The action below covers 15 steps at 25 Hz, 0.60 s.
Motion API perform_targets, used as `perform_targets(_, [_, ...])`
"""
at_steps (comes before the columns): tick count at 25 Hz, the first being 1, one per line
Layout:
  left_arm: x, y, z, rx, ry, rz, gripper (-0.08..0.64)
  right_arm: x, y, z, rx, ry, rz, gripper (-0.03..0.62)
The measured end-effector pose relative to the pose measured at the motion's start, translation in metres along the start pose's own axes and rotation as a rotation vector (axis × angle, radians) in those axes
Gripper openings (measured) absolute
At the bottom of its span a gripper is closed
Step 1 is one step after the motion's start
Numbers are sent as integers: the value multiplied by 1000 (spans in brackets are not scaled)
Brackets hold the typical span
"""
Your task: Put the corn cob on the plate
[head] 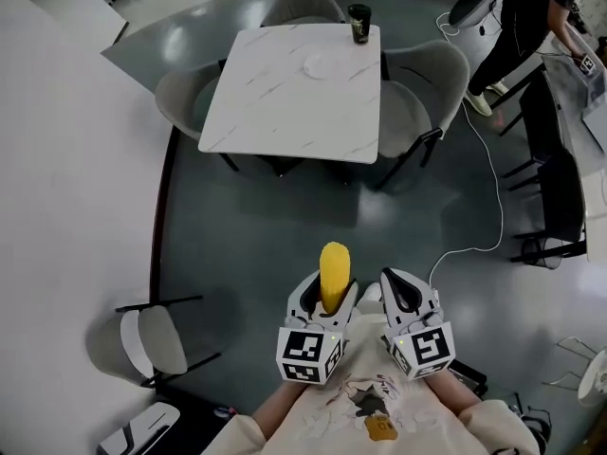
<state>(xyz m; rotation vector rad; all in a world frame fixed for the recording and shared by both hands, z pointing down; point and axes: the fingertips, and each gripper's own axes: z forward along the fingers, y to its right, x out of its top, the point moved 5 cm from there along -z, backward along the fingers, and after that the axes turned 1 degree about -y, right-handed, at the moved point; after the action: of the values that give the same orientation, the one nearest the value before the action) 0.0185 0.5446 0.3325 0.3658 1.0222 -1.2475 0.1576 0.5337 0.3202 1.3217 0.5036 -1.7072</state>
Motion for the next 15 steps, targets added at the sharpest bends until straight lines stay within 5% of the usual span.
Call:
perform_targets(7, [-12, 11, 8, 18, -17, -27, 253, -3, 17, 0, 42, -3, 66, -3])
perform_targets(15, [15, -16, 39, 9, -42, -35, 253, 8, 31, 38, 27, -30, 76, -3])
